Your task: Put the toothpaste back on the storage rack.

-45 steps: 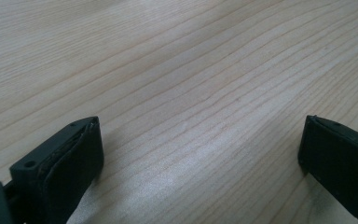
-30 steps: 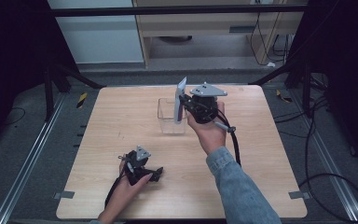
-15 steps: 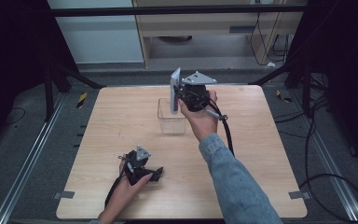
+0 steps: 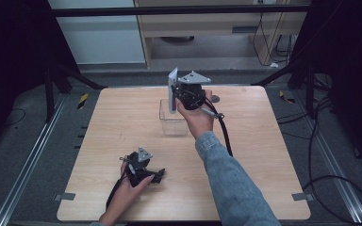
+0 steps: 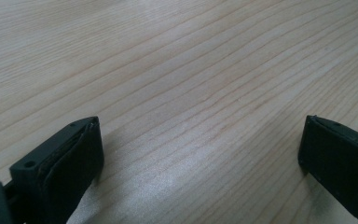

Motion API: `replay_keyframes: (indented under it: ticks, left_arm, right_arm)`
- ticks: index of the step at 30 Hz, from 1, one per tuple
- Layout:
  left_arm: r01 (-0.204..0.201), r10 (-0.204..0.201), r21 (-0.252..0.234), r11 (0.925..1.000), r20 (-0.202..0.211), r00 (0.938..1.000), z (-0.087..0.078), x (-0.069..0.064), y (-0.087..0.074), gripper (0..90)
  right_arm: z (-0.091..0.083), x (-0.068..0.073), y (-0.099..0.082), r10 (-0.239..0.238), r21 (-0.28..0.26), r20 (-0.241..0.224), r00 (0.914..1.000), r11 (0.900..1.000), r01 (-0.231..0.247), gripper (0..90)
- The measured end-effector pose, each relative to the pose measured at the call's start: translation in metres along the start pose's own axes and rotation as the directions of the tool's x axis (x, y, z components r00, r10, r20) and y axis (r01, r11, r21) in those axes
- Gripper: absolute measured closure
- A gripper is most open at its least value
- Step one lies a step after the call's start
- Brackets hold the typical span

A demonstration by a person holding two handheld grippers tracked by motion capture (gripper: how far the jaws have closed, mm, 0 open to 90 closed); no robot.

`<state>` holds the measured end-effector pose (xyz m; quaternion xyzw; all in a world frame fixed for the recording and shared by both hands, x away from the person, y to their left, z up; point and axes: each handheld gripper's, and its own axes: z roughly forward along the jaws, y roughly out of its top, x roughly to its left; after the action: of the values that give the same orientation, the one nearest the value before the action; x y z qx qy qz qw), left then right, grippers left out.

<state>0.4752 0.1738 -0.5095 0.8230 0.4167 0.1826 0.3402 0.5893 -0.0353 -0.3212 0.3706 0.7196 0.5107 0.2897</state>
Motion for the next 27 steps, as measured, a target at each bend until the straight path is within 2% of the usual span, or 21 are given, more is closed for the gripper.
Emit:
replay_keyframes:
  ticks: [16,27]
  left_arm:
    - [0.0,0.0,0.0,1.0,0.0,1.0,0.0,0.0,0.0,0.0]
    - [0.0,0.0,0.0,1.0,0.0,1.0,0.0,0.0,0.0,0.0]
  right_arm:
    - [0.008,0.0,-0.004,-0.009,0.017,0.001,1.0,0.9998,0.009,83.2]
    - [0.016,0.002,-0.015,-0.013,0.04,0.012,0.9998,0.9991,0.012,83.1]
